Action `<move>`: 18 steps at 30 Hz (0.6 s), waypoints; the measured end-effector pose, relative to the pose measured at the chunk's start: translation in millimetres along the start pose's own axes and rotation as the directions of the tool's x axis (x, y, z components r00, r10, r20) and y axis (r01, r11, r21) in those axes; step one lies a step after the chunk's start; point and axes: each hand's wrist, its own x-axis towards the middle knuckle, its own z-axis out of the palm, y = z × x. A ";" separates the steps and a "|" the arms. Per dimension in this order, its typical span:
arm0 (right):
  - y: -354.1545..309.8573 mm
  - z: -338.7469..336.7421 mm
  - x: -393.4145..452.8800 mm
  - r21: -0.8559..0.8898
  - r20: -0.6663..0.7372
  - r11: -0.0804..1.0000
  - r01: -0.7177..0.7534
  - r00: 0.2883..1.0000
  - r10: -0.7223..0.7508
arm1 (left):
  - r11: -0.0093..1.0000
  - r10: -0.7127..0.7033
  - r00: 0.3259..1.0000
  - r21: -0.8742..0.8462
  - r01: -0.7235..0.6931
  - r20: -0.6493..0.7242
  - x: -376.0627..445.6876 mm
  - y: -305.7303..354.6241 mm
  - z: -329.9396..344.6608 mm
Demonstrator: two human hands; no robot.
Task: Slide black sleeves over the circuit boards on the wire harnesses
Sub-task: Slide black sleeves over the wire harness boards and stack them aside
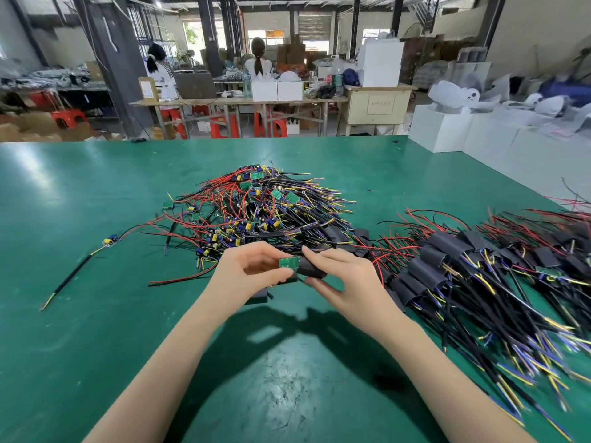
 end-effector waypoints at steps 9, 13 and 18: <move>-5.3 -3.4 2.8 0.029 0.034 0.999 -0.028 0.999 0.027 | 0.996 0.076 0.997 0.054 -0.077 0.021 -1.9 4.6 -4.8; -8.4 -5.3 5.0 0.030 0.036 0.997 -0.073 0.997 0.072 | 0.993 0.085 0.996 0.081 -0.087 0.020 -2.2 4.9 -6.3; -9.4 -3.7 2.8 0.042 0.030 0.995 -0.086 0.996 0.085 | 0.998 0.026 1.000 0.055 -0.026 0.011 -2.7 2.9 -2.8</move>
